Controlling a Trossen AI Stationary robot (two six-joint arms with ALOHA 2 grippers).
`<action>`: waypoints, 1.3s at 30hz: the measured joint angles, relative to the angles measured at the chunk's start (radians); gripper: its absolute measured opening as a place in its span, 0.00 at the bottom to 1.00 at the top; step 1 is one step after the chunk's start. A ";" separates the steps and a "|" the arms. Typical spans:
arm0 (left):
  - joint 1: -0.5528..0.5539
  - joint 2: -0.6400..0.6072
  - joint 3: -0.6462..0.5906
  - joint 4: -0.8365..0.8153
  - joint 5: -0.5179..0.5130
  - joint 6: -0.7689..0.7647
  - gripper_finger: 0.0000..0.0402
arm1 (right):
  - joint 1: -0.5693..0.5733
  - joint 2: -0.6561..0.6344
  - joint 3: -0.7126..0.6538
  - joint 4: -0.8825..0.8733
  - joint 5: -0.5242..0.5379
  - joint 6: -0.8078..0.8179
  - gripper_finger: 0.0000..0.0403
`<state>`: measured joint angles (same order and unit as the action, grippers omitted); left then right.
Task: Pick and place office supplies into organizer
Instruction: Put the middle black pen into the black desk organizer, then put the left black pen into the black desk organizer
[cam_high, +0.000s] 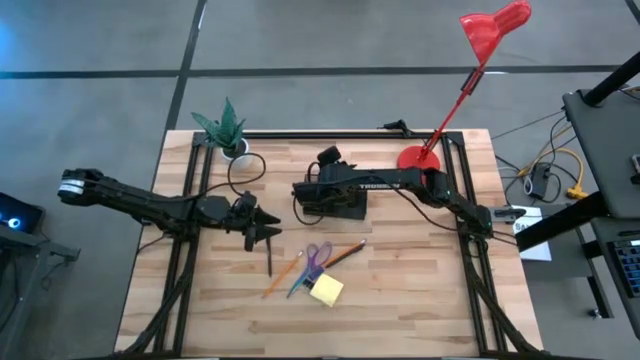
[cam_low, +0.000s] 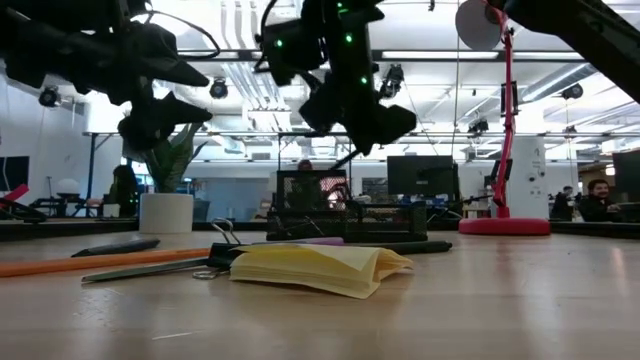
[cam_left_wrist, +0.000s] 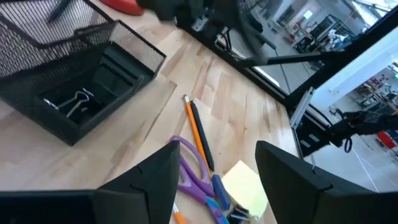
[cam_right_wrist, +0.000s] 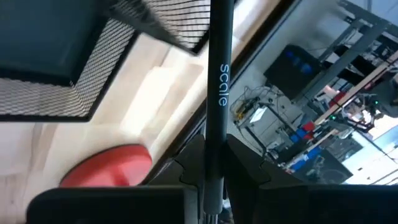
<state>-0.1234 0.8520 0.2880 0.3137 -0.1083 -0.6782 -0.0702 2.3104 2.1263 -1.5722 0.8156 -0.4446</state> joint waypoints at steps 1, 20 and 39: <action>0.000 0.003 -0.001 0.013 -0.007 0.000 0.49 | 0.001 0.000 -0.010 0.000 0.005 -0.005 0.08; 0.000 0.085 -0.001 0.102 -0.031 0.003 0.49 | 0.028 -0.003 -0.076 0.072 0.019 -0.049 0.17; -0.001 0.050 0.001 0.172 0.038 -0.050 0.49 | 0.195 -0.074 -0.043 0.081 -0.261 0.258 0.39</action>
<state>-0.1246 0.9017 0.2893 0.4854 -0.0698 -0.7284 0.1250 2.2364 2.0837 -1.4911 0.5547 -0.1863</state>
